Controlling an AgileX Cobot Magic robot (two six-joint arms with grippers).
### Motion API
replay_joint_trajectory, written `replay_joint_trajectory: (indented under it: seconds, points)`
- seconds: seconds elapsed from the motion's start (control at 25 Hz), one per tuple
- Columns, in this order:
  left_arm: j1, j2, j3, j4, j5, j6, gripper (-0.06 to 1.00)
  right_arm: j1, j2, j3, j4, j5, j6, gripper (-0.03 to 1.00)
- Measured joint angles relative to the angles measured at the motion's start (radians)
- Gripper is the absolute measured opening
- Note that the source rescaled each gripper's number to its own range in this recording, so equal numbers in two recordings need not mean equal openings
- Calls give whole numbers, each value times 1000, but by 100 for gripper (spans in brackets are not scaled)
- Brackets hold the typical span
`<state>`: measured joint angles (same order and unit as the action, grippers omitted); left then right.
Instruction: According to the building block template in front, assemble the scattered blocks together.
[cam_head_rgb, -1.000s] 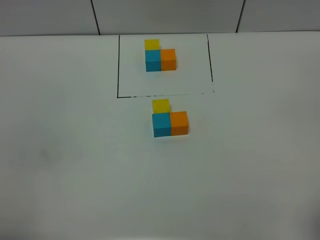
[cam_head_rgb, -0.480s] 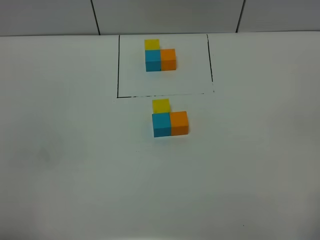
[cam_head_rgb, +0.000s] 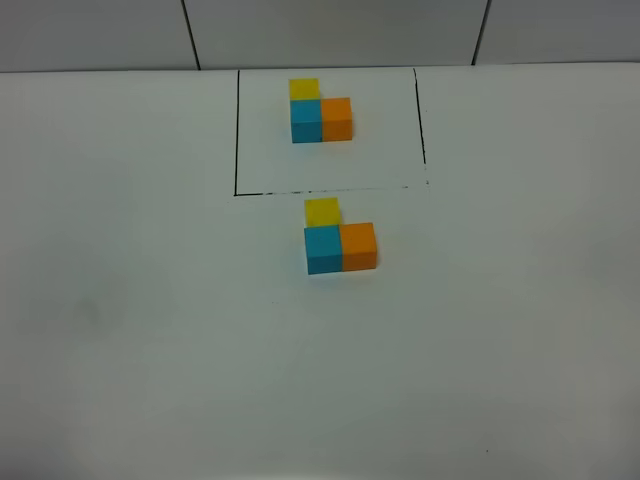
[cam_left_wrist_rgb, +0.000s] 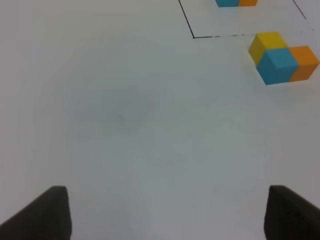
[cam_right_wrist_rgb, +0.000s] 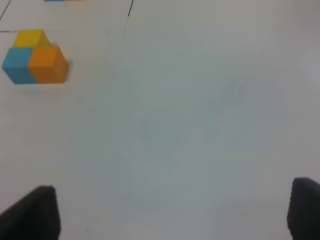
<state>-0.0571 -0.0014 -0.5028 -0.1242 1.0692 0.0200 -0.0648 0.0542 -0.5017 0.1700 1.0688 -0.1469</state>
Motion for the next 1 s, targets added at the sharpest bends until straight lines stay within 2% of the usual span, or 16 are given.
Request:
replay_joint_trajectory:
  seconds: [0.4, 1.0]
  points:
    - [0, 0, 0, 0, 0, 0, 66, 44, -40, 0, -11, -2, 28, 82]
    - [0, 0, 0, 0, 0, 0, 66, 44, -40, 0, -14, -5, 61, 78]
